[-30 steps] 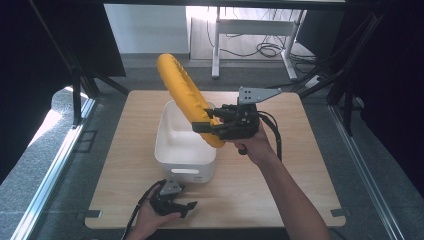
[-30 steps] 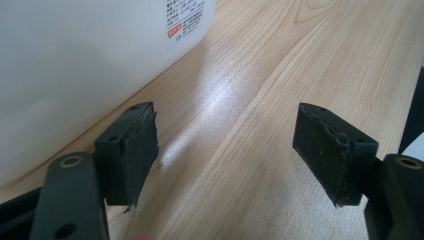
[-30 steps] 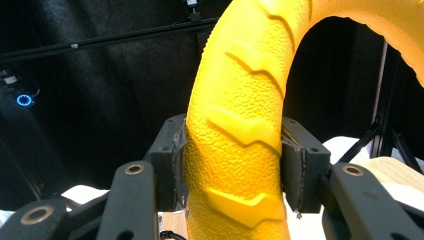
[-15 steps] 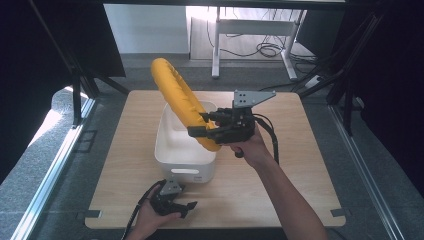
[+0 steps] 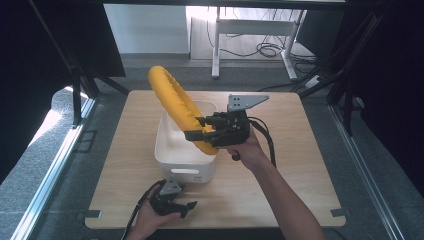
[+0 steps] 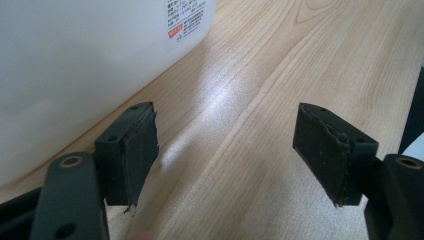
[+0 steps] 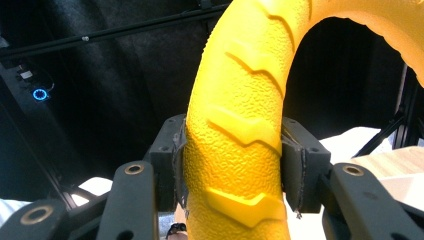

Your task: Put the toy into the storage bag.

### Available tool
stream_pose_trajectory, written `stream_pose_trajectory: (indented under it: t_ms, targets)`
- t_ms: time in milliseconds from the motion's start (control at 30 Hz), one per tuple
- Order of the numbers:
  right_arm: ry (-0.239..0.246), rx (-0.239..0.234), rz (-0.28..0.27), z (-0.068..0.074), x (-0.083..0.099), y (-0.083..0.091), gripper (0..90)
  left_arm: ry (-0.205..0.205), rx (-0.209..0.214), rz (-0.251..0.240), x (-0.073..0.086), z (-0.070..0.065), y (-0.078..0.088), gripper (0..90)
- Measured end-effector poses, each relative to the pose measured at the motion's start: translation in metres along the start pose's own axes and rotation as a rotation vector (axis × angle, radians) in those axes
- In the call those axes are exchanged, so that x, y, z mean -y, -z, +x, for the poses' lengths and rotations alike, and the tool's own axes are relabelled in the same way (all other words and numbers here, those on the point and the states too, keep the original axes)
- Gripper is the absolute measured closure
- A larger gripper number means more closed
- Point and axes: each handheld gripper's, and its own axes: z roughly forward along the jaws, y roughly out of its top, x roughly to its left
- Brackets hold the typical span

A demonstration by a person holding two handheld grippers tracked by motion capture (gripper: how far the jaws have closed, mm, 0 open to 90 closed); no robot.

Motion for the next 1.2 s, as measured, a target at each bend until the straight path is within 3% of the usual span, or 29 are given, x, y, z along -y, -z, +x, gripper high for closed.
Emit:
stream_pose_trajectory:
  t_ms: [900,1200]
  targets:
    - [-0.072,-0.010,0.042,-0.022,0.032,-0.018,51.0,0.001,-0.002,-0.002,0.000,0.000,0.000,26.0]
    - [-0.093,0.043,0.098,-0.036,0.050,-0.022,49.5,0.007,-0.004,-0.006,0.000,0.000,0.000,26.0]
